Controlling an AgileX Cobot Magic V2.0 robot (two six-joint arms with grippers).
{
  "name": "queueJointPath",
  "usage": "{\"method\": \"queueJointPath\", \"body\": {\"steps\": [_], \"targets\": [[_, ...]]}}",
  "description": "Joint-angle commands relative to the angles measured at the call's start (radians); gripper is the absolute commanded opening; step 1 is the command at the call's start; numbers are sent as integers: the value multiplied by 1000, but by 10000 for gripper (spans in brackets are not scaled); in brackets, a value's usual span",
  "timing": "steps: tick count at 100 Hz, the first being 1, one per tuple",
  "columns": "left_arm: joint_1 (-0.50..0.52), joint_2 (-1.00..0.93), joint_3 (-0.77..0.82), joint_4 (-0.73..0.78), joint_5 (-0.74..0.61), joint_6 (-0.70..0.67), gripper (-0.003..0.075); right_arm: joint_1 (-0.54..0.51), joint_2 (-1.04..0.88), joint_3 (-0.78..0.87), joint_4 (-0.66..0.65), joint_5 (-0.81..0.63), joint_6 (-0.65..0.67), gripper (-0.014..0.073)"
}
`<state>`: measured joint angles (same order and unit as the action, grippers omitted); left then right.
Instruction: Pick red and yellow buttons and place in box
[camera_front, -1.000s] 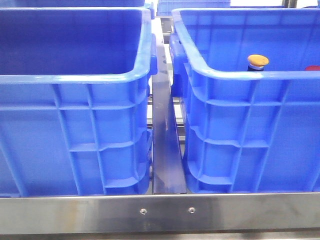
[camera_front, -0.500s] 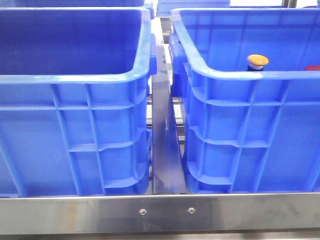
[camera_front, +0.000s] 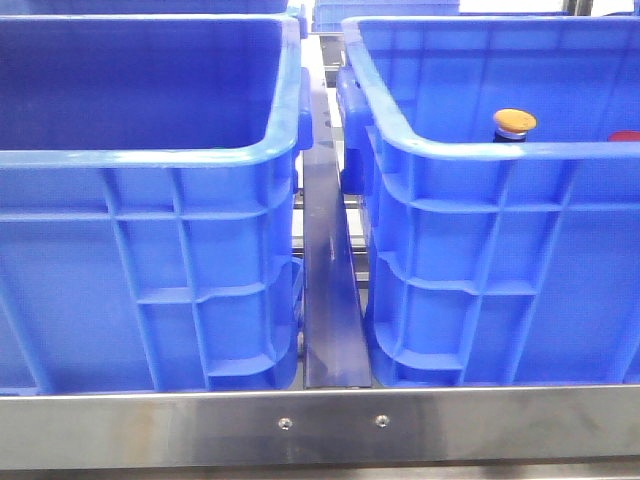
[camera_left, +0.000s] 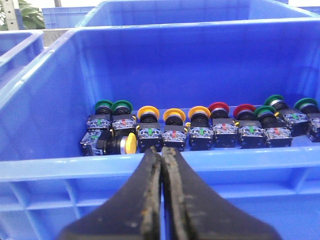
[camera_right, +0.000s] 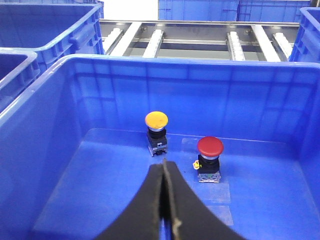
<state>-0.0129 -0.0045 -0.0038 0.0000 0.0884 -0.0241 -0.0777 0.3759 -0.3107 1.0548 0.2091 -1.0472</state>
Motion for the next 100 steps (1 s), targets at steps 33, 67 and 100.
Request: {"method": "queueJointPath", "body": {"steps": [33,67,100], "targets": [[2,-34,49,-6,-88,-13,-19,-1,4,-29,22,3,-7,-60],[2,-34,49,-6,-88,-13,-19,-1,4,-29,22,9,-7,-60],[2,-34,49,-6,-88,-13,-19,63,4,-27,22,-33,-7,-60]]}}
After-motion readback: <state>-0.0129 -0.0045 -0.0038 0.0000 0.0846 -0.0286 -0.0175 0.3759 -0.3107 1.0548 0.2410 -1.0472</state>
